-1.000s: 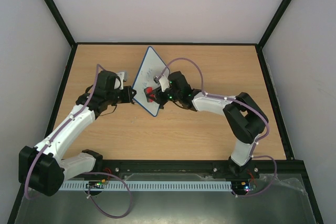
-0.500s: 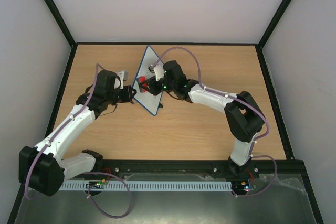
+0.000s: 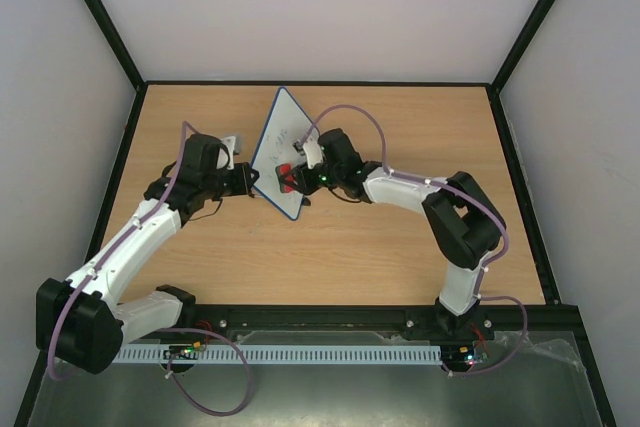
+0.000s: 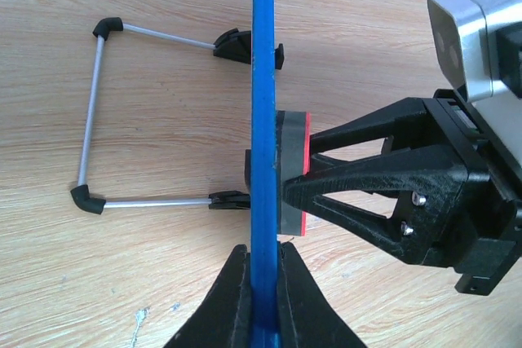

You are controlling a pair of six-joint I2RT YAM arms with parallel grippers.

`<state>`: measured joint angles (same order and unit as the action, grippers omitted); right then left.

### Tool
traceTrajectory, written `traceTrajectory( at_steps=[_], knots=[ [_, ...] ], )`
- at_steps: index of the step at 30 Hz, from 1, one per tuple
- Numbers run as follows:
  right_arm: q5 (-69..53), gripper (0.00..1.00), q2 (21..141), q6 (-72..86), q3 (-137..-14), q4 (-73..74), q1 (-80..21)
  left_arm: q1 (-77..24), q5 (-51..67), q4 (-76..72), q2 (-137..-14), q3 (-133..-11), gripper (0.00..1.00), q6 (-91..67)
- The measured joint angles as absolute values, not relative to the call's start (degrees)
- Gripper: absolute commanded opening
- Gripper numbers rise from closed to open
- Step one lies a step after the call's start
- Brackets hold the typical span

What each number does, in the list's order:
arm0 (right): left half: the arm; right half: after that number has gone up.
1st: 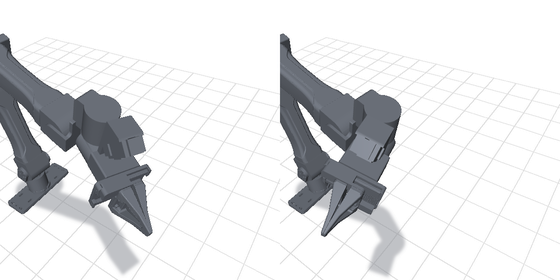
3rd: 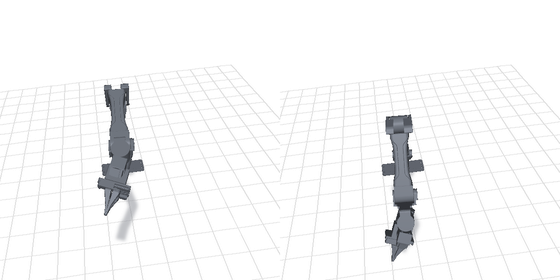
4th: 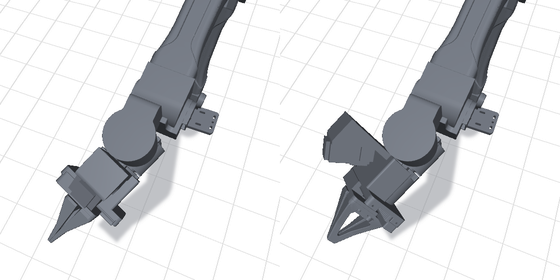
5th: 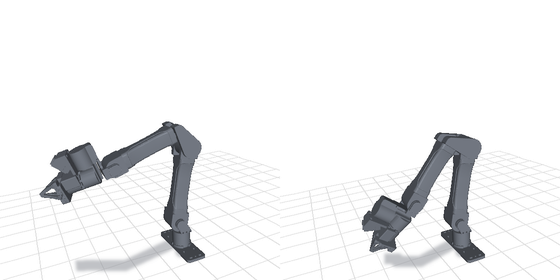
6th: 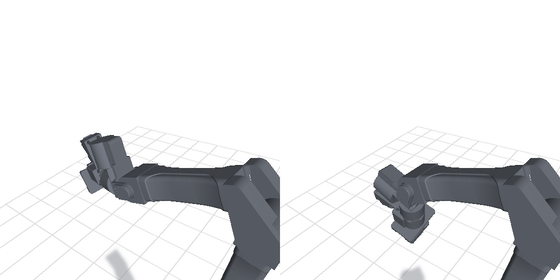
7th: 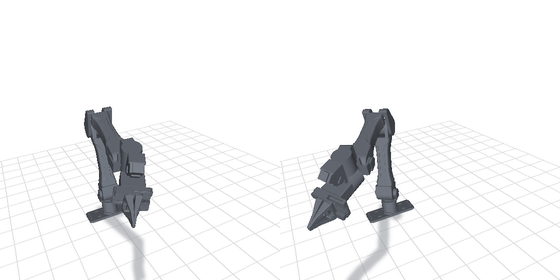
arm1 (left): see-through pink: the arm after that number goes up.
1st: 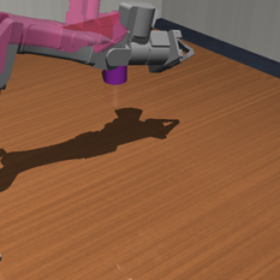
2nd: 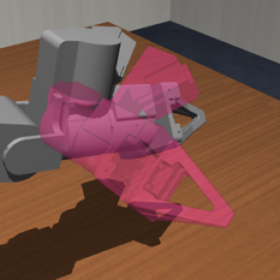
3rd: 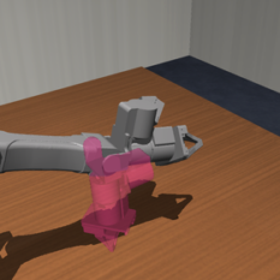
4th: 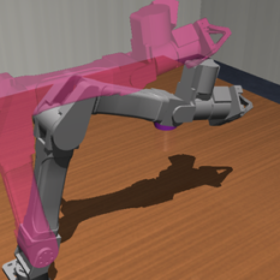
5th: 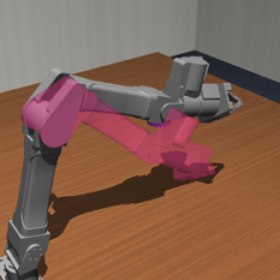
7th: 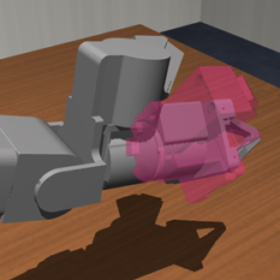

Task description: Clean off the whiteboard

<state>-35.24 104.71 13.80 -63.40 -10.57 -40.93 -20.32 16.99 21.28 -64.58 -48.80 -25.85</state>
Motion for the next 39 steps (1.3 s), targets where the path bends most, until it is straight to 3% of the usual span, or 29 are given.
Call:
traceTrajectory(
  at_steps=[10,26,39],
  knots=[
    [-37.15,0.02,104.68,19.42,-72.47,-7.46,-42.33,-20.34,17.98,20.78,-64.71,-48.80,0.02,-25.91],
    [-37.47,0.02,108.75,19.97,-69.23,-9.98,-37.50,-19.97,17.47,20.93,-64.97,-48.77,0.02,-25.96],
    [-36.71,0.02,108.92,21.96,-79.68,-3.73,-39.48,-19.97,18.44,20.40,-65.14,-48.73,0.02,-26.11]
  ],
)
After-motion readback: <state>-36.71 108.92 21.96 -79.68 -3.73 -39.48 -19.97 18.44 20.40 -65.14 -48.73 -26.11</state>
